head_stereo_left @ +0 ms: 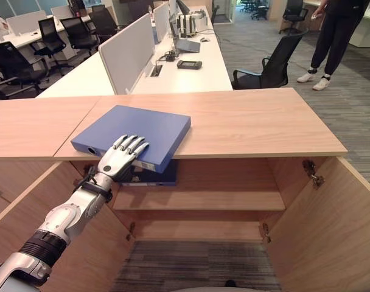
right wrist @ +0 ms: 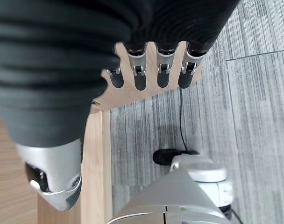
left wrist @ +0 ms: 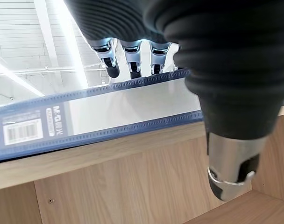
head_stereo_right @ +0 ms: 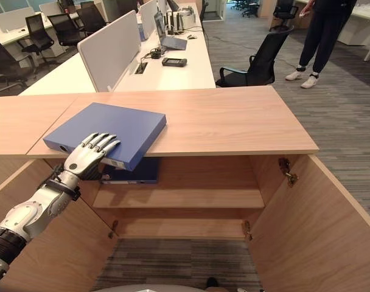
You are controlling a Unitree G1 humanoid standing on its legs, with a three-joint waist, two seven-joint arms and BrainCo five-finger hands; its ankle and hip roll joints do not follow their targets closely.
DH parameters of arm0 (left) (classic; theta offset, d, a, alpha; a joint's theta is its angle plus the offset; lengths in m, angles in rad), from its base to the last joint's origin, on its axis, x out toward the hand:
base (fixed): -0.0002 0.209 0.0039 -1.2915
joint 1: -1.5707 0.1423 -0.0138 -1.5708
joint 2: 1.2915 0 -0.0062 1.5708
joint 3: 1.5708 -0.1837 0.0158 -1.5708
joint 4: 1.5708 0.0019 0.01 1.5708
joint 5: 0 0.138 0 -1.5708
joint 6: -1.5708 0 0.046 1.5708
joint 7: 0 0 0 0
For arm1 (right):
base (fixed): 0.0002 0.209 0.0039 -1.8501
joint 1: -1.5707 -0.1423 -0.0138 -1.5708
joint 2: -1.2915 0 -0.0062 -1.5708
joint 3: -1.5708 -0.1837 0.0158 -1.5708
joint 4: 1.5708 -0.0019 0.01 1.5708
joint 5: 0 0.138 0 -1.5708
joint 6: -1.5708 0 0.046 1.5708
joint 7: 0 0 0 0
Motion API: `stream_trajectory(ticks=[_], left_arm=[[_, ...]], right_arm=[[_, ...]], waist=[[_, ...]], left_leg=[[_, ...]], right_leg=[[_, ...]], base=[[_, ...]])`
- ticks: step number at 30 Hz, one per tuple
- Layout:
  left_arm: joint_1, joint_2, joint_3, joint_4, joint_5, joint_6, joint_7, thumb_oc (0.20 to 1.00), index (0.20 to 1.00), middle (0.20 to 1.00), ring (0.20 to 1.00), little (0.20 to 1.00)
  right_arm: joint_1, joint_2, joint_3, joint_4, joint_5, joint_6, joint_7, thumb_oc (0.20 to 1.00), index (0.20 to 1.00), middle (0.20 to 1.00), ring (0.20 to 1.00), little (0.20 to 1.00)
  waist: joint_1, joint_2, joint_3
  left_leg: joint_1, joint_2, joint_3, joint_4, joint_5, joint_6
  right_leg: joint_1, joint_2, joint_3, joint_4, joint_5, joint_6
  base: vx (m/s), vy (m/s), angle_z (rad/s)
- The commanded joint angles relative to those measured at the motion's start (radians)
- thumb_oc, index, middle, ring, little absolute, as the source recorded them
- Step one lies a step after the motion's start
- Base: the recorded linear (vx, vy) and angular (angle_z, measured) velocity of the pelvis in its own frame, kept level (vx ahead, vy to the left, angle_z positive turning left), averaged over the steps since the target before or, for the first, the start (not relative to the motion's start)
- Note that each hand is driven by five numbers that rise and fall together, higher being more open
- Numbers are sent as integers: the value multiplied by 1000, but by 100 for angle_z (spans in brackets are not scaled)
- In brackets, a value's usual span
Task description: Put the empty folder in the office cabinet
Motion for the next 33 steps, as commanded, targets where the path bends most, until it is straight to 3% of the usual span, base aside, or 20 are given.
stream_trajectory(ticks=[1,17,18,19,21,33], left_arm=[[-175,5,-18,45,-12,22,30,1000,1000,1000,1000,1000],[-181,-7,-19,59,-18,29,30,1000,1000,1000,1000,1000],[-184,-8,-22,62,-18,29,29,893,893,893,893,893],[-185,-9,-23,65,-18,30,30,517,517,517,517,517],[-185,-9,-23,68,-20,30,31,200,200,200,200,200],[-179,-19,-16,58,-28,29,31,200,200,200,200,200]], right_arm=[[-76,-19,-21,55,30,5,-13,1000,1000,1000,1000,1000],[-76,-16,-19,57,27,7,-14,1000,1000,1000,1000,1000],[-77,-17,-20,57,27,7,-14,1000,1000,1000,1000,1000],[-77,-16,-20,58,28,7,-14,1000,1000,1000,1000,1000],[-77,-15,-20,58,29,7,-15,1000,1000,1000,1000,1000],[-79,-12,-27,59,38,8,-18,1000,1000,1000,1000,1000]], waist=[[-15,-13,27],[-18,-11,26],[-18,-11,25],[-18,-11,26],[-19,-10,25],[-19,-12,24]], left_leg=[[-25,-8,33,13,-22,-16],[-26,-9,37,13,-23,-15],[-26,-9,37,13,-23,-15],[-26,-9,39,13,-23,-15],[-26,-8,39,13,-22,-15],[-26,-9,39,13,-22,-15]], right_leg=[[105,-31,4,18,-169,88],[103,-32,7,20,-169,88],[103,-31,9,20,-169,88],[103,-31,8,20,-169,88],[103,-31,9,20,-170,88],[103,-31,9,21,-170,88]], base=[[0,0,0],[0,0,0],[0,0,0],[0,0,0],[0,0,0],[0,0,0]])
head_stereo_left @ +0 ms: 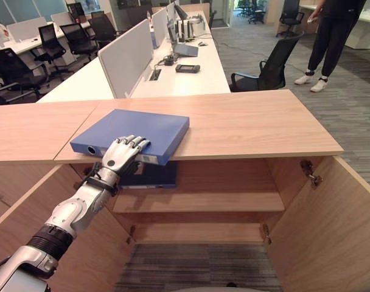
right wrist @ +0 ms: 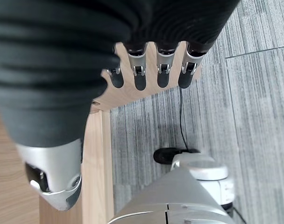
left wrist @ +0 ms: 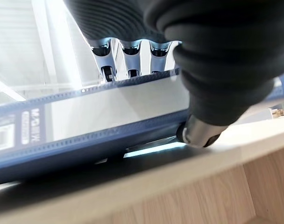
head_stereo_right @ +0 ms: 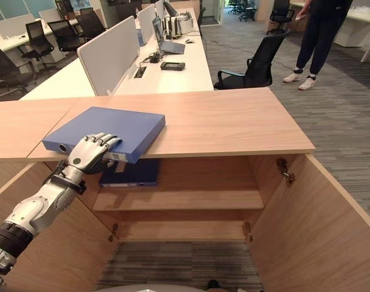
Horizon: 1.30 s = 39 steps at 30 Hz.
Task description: Put the empty folder in the office cabinet
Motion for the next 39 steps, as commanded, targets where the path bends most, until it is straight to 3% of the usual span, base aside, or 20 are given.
stream_trajectory(ticks=[1,20,25,31,39], left_arm=[[-92,6,18,49,-30,18,-8,200,200,200,200,200],[-81,34,139,-50,-113,16,10,200,200,200,200,200],[-55,-36,325,-186,-317,-12,47,200,200,200,200,200],[-23,-103,468,-342,-495,-65,62,200,200,200,200,200],[-13,-127,537,-462,-694,-123,59,200,200,200,200,200]], right_arm=[[-76,-9,-29,58,40,-7,-10,1000,1000,1000,1000,1000],[-78,-1,-48,64,75,-4,-5,1000,1000,1000,1000,1000],[-87,11,-47,59,82,-5,0,1000,1000,1000,1000,1000],[-96,18,-40,63,85,-9,8,1000,1000,1000,1000,1000],[-103,20,-27,61,95,-14,11,1000,1000,1000,1000,1000]], waist=[[-9,-22,41],[1,-18,36],[14,-19,36],[25,-20,35],[39,-20,30]], left_leg=[[-27,-9,36,13,-19,-10],[-27,-9,34,13,-17,-12],[-31,-12,26,13,-13,-13],[-36,-11,18,13,-5,-14],[-40,-13,6,13,-3,-13]], right_leg=[[104,-32,5,21,-171,87],[108,-34,-2,19,-173,84],[111,-34,-8,16,-175,76],[115,-32,-17,16,-174,68],[120,-31,-31,17,-175,66]], base=[[0,0,0],[0,0,0],[0,-24,2],[0,-27,6],[-3,-19,6]])
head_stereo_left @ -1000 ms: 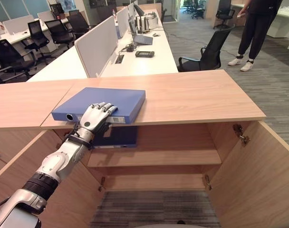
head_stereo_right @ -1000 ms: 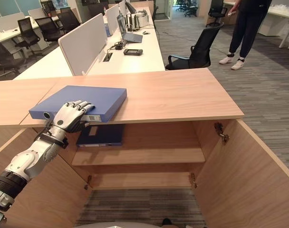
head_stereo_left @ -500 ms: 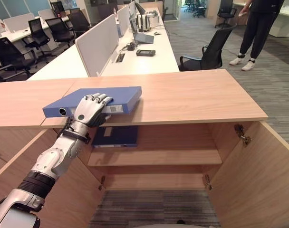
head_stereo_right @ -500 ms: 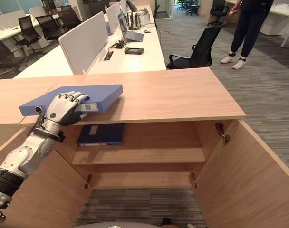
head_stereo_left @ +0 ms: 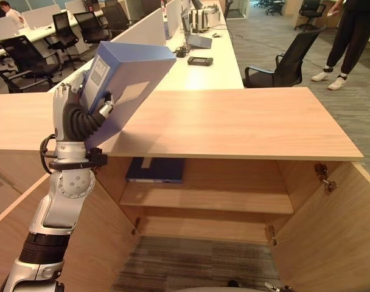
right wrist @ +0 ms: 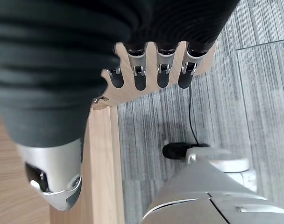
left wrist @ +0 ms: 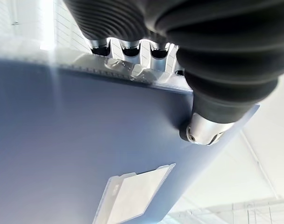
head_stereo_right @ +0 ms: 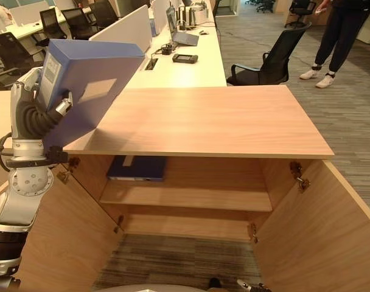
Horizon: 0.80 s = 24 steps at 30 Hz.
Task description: Put the empty folder in the office cabinet
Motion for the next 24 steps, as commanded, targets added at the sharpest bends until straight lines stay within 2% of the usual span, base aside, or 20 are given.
stream_trajectory(ticks=[1,2,6,7,12,18,24], left_arm=[[-104,27,73,-57,-131,-82,20,200,200,200,200,200],[-99,20,80,-68,-175,-94,11,200,200,200,200,200],[-65,-34,122,-134,-518,-174,-102,200,200,200,200,200],[-60,-42,129,-139,-551,-177,-114,200,200,200,200,200],[-35,-63,146,-155,-682,-191,-163,200,200,200,200,200],[-25,-65,160,-158,-753,-198,-187,200,200,200,200,200],[-14,-86,160,-169,-896,-207,-266,200,200,200,200,200]], right_arm=[[-70,10,10,61,30,-18,1,1000,1000,1000,1000,1000],[-71,9,10,59,32,-17,2,1000,1000,1000,1000,1000],[-81,4,17,46,41,-10,19,1000,1000,1000,1000,1000],[-81,4,18,47,42,-8,23,1000,1000,1000,1000,1000],[-83,-1,22,50,36,-1,32,1000,1000,1000,1000,1000],[-82,-2,30,58,24,3,39,1000,1000,1000,1000,1000],[-82,-7,35,62,13,11,47,1000,1000,1000,1000,1000]], waist=[[-12,-25,1],[-10,-25,1],[2,-22,5],[3,-21,5],[10,-19,6],[15,-20,8],[17,-22,10]], left_leg=[[-32,-15,35,13,-2,-22],[-33,-16,34,13,-1,-22],[-35,-17,30,13,1,-20],[-35,-17,30,13,1,-20],[-41,-18,31,13,2,-19],[-45,-20,28,13,3,-18],[-48,-22,25,13,1,-17]], right_leg=[[111,-28,-1,17,-173,67],[111,-28,-3,17,-173,66],[114,-30,-7,16,-172,66],[114,-30,-8,16,-171,66],[111,-32,-9,14,-170,67],[109,-32,-12,14,-169,67],[110,-34,-15,16,-170,68]], base=[[-9,-14,9],[-17,-14,7],[-21,-7,5],[-13,-1,5],[-2,1,1],[0,0,0],[0,0,0]])
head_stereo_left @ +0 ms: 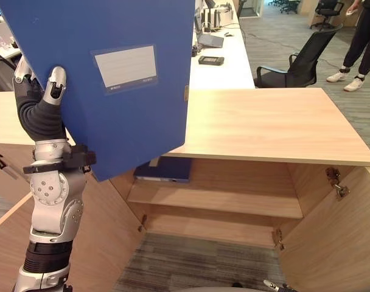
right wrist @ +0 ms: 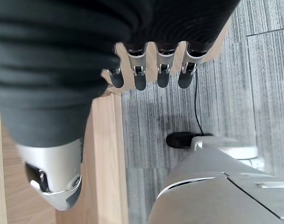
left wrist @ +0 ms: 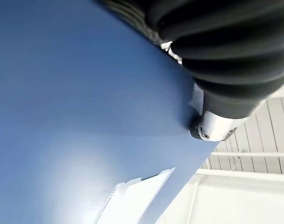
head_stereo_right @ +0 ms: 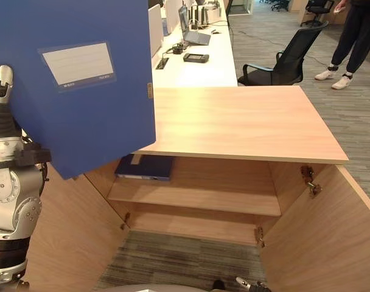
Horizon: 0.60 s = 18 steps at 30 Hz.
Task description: Put the empty folder in the office cabinet
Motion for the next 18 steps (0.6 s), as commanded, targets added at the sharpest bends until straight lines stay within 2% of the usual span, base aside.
stream_trajectory(ticks=[1,2,5,18], left_arm=[[-59,2,56,-32,-139,-72,-62,200,200,200,200,200],[-56,-1,36,-32,-193,-65,-99,200,200,200,200,200],[-52,5,8,-17,-247,-50,-130,200,200,200,200,200],[-38,58,-82,33,-343,14,-190,200,200,200,200,200]], right_arm=[[-75,-2,33,63,2,3,15,1000,1000,1000,1000,1000],[-79,-2,36,66,-3,7,19,1000,1000,1000,1000,1000],[-89,-5,44,61,0,8,27,1000,1000,1000,1000,1000],[-141,-18,84,-18,7,-3,38,1000,1000,1000,1000,1000]], waist=[[-6,-37,12],[-5,-37,13],[-6,-36,13],[2,-38,16]], left_leg=[[-45,-22,45,13,0,-16],[-45,-22,45,13,0,-15],[-44,-23,43,13,-1,-13],[-37,-24,44,13,-8,-10]], right_leg=[[101,-30,3,17,-165,70],[102,-30,2,18,-166,70],[102,-30,4,20,-166,69],[107,-31,7,23,-169,71]], base=[[0,0,0],[0,0,0],[0,0,0],[0,0,0]])
